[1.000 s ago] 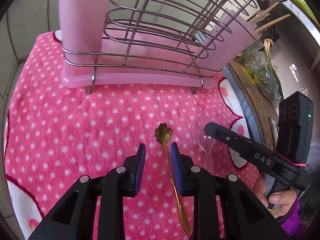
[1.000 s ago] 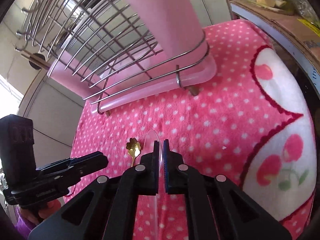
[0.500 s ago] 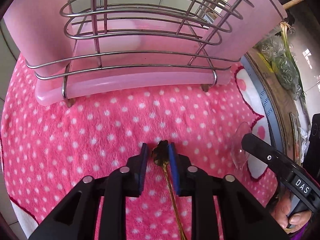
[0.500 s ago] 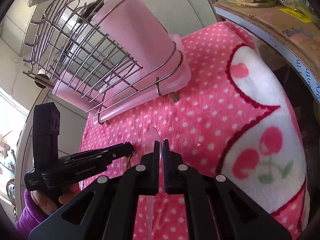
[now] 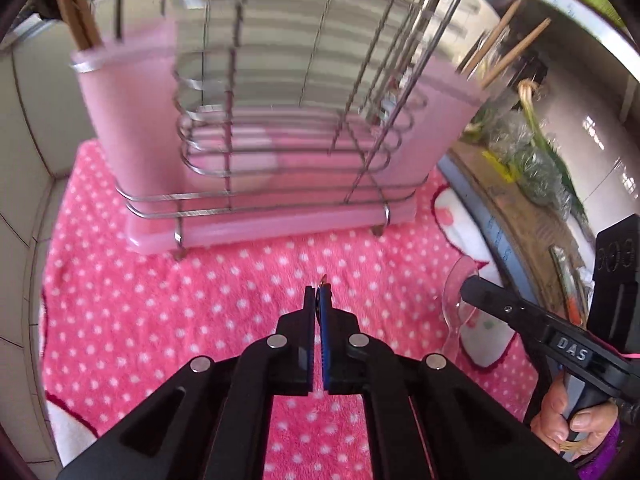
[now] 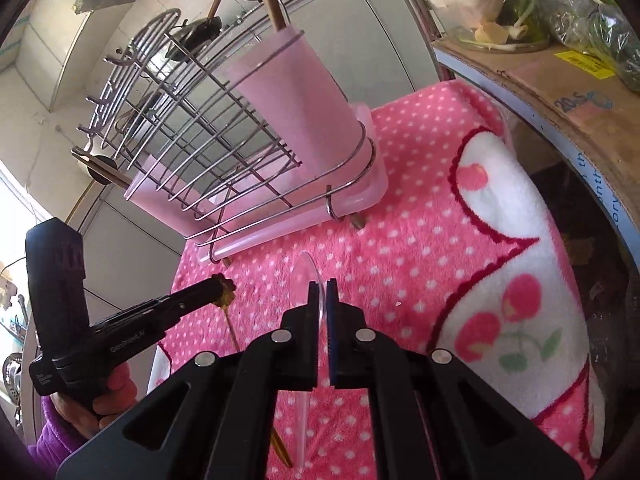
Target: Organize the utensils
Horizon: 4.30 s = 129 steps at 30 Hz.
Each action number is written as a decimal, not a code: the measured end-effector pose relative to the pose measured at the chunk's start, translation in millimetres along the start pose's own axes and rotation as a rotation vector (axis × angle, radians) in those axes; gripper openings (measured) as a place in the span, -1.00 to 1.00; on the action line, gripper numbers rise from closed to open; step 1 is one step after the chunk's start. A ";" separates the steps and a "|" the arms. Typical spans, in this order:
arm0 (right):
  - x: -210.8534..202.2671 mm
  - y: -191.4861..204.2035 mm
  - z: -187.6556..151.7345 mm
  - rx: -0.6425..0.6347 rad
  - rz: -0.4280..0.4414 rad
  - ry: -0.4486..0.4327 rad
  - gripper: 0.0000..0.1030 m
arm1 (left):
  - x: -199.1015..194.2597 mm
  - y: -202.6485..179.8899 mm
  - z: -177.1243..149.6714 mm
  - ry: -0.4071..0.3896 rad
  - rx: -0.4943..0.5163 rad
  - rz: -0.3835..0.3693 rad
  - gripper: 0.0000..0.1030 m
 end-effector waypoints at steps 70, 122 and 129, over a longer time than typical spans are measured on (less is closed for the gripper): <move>-60.0 59.2 113.1 -0.195 -0.073 -0.608 -0.93 | -123.7 92.3 66.5 -0.573 -0.054 0.461 -0.93; -57.1 68.4 68.7 -0.229 -0.044 -0.387 -0.25 | -135.1 82.2 40.1 -0.453 -0.180 0.180 0.03; -61.9 88.8 38.5 -0.302 -0.059 -0.367 -0.23 | -147.8 58.7 22.2 -0.466 -0.141 0.189 0.03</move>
Point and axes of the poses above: each gripper's, at about its wrist camera, not at the fingertips, and x roughly the way its jaws point, y to its left, z to its top, the point moved 3 cm from there along x, roughly the way its jaws point, and after that the axes turned 7 degrees about x, right-handed, at the moved point
